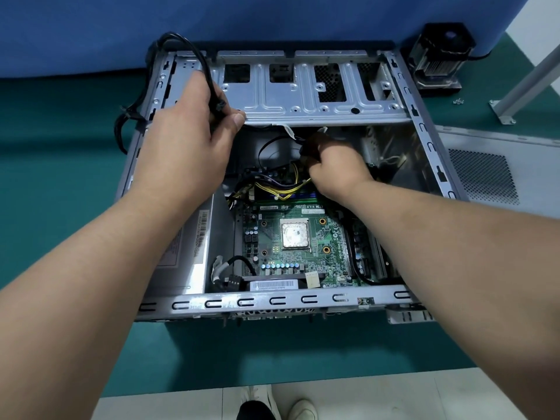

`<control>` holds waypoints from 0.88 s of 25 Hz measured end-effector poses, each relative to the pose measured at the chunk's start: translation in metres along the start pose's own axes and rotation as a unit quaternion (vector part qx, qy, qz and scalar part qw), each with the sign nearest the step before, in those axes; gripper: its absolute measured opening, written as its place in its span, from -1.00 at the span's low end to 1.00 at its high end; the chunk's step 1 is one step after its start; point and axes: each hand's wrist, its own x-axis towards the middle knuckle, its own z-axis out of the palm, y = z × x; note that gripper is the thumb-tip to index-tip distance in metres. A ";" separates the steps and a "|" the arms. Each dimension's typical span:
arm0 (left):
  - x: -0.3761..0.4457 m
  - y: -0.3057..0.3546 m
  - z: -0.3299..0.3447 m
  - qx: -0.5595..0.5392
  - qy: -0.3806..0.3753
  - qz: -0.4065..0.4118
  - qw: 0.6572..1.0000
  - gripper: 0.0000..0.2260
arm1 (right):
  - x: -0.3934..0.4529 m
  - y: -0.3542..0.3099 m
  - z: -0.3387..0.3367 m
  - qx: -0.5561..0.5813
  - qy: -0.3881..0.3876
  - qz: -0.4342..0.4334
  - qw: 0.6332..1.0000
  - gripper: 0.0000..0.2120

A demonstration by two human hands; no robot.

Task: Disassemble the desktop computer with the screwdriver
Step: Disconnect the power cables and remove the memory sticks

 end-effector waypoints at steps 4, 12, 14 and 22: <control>-0.002 0.000 0.001 -0.013 -0.006 0.001 1.000 -0.82 | -0.007 -0.001 0.002 -0.014 -0.008 -0.008 1.000 -0.74; -0.005 0.004 -0.002 -0.048 -0.012 -0.016 0.999 -0.80 | -0.040 -0.020 -0.044 0.054 -0.040 0.040 0.997 -0.87; -0.006 0.007 -0.005 -0.066 -0.027 -0.027 0.997 -0.79 | -0.059 -0.025 -0.056 0.091 -0.050 0.030 0.994 -0.90; 0.002 0.011 -0.013 -0.128 -0.075 -0.076 0.986 -0.93 | -0.099 -0.050 -0.086 0.106 -0.155 0.065 0.980 -0.75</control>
